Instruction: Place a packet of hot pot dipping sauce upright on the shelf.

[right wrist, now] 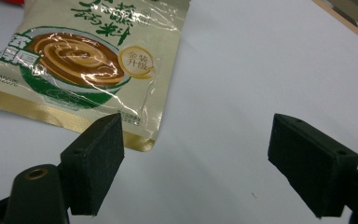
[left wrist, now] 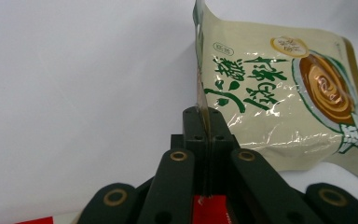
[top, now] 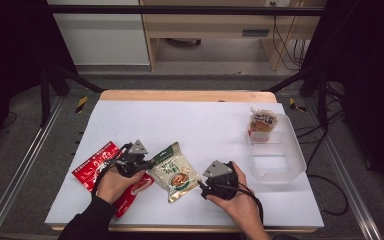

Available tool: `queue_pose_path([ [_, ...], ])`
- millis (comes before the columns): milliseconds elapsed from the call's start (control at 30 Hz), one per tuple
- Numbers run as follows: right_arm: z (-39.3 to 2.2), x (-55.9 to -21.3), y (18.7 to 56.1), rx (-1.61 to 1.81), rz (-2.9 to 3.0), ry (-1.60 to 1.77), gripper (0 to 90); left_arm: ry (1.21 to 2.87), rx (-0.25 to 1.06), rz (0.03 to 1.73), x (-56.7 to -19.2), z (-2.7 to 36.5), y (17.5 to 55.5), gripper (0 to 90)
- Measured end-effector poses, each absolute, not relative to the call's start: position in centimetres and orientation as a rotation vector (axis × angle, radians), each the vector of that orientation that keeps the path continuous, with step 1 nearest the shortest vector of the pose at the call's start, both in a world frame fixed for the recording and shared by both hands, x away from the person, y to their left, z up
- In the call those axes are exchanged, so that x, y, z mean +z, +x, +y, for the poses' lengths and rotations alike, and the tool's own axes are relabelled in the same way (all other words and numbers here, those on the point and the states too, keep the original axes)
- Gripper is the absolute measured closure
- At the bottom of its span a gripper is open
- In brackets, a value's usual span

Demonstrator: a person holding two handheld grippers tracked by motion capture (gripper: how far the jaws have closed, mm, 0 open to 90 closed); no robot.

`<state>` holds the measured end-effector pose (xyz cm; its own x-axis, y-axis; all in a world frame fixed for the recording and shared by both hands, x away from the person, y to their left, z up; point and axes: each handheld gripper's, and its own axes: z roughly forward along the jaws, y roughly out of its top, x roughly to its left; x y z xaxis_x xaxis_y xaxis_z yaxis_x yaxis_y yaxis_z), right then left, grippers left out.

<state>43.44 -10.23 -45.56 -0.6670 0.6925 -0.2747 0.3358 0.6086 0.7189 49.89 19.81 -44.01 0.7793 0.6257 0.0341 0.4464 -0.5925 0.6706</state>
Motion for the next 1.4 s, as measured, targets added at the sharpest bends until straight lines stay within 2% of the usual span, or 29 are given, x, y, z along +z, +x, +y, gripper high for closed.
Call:
queue_pose_path([
  [500, -10.1, -45.7, 43.5, 0.862, 2.305, 0.811, 17.8, 2.236, 0.357, 0.702, -40.6, 19.8, 48.7, 90.0],
  [1033, -10.3, -45.2, 43.3, 0.886, 2.296, 0.813, 14.1, 2.241, 0.367, 0.579, -37.3, 19.6, 47.3, 90.0],
  [1400, -10.1, -45.2, 43.0, 0.886, 2.338, 0.72, 10.5, 2.299, 0.339, 0.509, -34.9, 19.9, 48.1, 90.0],
])
